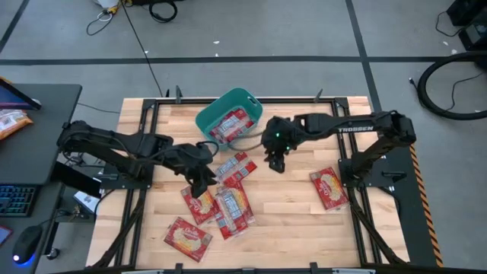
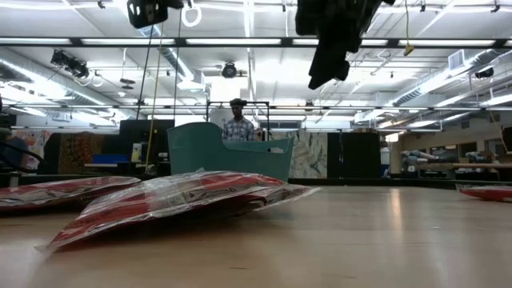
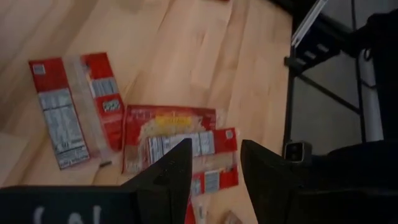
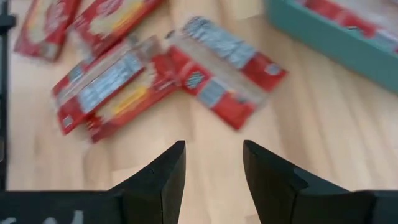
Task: Sort popcorn bags into baskets
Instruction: Put the red popcorn bag into the blue bin
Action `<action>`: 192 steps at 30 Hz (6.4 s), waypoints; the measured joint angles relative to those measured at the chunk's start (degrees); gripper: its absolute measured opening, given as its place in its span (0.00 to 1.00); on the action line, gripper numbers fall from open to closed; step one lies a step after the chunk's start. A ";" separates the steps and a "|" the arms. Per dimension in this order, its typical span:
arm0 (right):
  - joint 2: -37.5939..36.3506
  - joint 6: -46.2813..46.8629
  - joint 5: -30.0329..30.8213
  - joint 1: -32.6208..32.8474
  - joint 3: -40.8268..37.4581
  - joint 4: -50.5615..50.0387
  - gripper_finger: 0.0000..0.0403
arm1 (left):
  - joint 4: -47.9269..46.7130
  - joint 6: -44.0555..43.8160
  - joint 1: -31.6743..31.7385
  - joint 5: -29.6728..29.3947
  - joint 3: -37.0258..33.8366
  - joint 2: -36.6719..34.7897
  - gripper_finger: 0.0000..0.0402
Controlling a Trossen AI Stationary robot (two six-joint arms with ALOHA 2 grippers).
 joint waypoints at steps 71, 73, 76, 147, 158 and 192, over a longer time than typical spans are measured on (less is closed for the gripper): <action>6.67 31.49 25.16 13.42 0.00 6.59 0.41 | 9.16 9.33 -6.25 6.17 -8.85 21.18 0.43; 6.67 38.84 24.39 13.26 0.00 6.61 0.41 | 11.63 9.34 -6.26 6.17 -8.85 21.17 0.43; 6.67 49.55 23.66 13.32 0.00 6.24 0.41 | 15.49 9.33 -6.25 6.17 -8.85 21.16 0.43; -25.77 19.99 6.47 6.29 -34.83 -16.65 0.38 | 40.61 -4.62 -6.27 12.31 -8.83 21.14 0.43; -21.54 12.20 2.21 4.58 -34.04 -18.32 0.45 | 41.09 -10.11 -5.13 12.25 -8.87 18.81 0.43; -0.63 13.07 15.40 3.92 -17.19 8.36 0.48 | 35.32 -5.52 -7.17 -6.12 -8.83 -10.40 0.43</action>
